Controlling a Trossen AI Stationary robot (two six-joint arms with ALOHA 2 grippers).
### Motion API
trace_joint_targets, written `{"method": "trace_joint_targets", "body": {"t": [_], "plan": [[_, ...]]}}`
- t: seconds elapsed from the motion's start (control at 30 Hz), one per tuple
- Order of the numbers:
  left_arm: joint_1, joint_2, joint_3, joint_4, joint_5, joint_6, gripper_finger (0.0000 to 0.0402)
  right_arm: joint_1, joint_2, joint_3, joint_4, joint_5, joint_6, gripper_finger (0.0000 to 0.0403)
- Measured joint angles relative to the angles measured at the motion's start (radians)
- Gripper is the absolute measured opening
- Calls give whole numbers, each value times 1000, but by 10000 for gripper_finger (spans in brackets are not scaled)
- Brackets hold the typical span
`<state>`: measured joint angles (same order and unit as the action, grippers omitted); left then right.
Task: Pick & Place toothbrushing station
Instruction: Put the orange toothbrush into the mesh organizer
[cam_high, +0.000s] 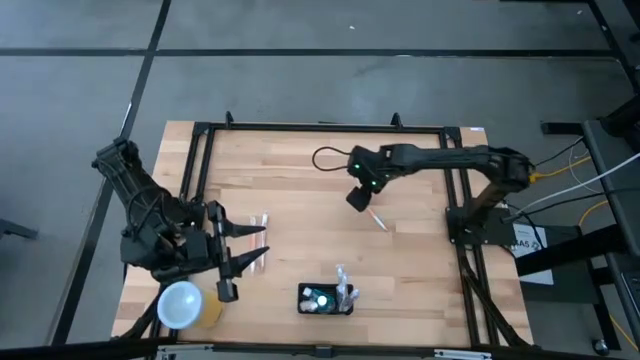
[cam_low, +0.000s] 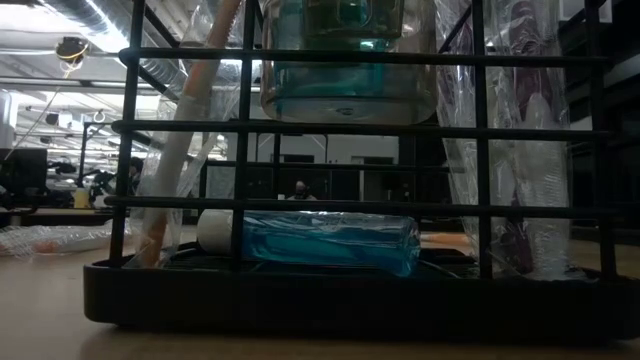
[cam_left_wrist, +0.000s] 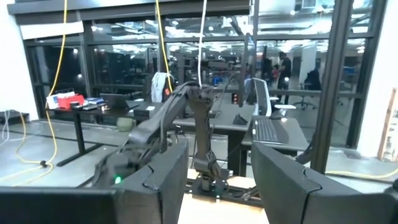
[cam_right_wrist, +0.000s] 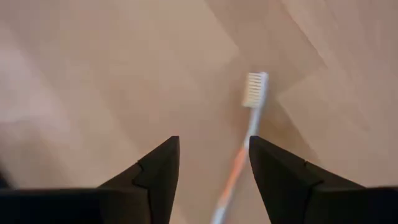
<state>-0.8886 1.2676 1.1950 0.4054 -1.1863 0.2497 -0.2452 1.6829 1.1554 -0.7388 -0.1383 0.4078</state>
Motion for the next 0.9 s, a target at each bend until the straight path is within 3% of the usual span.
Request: {"method": "trace_joint_targets", "body": {"t": [0.3,0.63,0.9], "plan": [[-1,-49,0,2,-40,-1,169,-37,158,6,6,42,-109,194],[-6,-55,0,15,-62,-2,169,-35,166,6,38,101,-154,194],[-6,-55,15,22,-69,9,169,-22,166,-64,91,78,-114,194]]}}
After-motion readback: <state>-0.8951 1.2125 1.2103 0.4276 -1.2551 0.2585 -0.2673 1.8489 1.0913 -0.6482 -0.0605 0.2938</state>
